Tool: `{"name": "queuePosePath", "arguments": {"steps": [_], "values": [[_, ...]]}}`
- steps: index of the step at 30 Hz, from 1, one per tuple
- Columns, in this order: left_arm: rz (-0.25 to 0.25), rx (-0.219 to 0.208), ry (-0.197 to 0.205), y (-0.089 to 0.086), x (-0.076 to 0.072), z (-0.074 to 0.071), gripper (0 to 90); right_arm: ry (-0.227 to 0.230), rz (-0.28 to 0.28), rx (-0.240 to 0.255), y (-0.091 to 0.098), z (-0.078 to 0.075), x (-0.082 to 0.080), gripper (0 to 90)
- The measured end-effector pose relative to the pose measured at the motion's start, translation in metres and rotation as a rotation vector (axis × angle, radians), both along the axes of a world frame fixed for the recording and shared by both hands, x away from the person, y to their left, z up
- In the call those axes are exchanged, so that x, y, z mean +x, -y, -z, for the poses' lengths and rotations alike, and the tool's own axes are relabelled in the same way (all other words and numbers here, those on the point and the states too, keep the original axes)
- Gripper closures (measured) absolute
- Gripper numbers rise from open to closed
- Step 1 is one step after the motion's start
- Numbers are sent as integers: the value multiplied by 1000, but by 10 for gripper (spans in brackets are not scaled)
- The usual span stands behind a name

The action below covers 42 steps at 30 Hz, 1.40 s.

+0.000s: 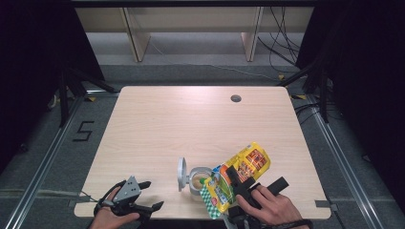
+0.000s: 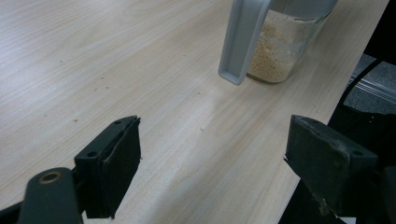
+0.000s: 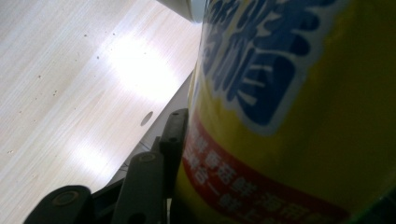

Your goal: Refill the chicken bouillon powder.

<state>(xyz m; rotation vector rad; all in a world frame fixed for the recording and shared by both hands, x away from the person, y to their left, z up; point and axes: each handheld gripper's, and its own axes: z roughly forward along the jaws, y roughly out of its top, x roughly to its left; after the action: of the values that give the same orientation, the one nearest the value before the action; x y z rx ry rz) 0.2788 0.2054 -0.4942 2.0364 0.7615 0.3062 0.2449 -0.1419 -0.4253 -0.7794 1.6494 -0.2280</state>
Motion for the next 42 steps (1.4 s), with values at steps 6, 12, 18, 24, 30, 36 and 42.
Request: {"name": "queuePosePath", "arguments": {"steps": [6, 12, 18, 24, 30, 36, 42], "values": [[21, 28, 17, -2, 1, -1, 175, -20, 0, -10, -1, 2, 0, 625], [5, 15, 1, -1, 0, -1, 175, -16, 2, -18, -2, 3, 0, 625], [1, 12, -2, -1, 0, -1, 175, -22, -13, -10, -3, 2, -1, 625], [13, 11, 14, -1, 1, -1, 175, -7, -1, -11, -1, 1, 0, 625], [15, 14, 16, -1, 1, -1, 175, -14, -5, -18, -2, 1, -1, 625], [15, 14, 15, -1, 1, -1, 175, 0, -15, -63, -1, -2, 0, 627], [13, 11, 14, -1, 1, -1, 175, 16, -9, -86, -1, -4, -1, 630]]}}
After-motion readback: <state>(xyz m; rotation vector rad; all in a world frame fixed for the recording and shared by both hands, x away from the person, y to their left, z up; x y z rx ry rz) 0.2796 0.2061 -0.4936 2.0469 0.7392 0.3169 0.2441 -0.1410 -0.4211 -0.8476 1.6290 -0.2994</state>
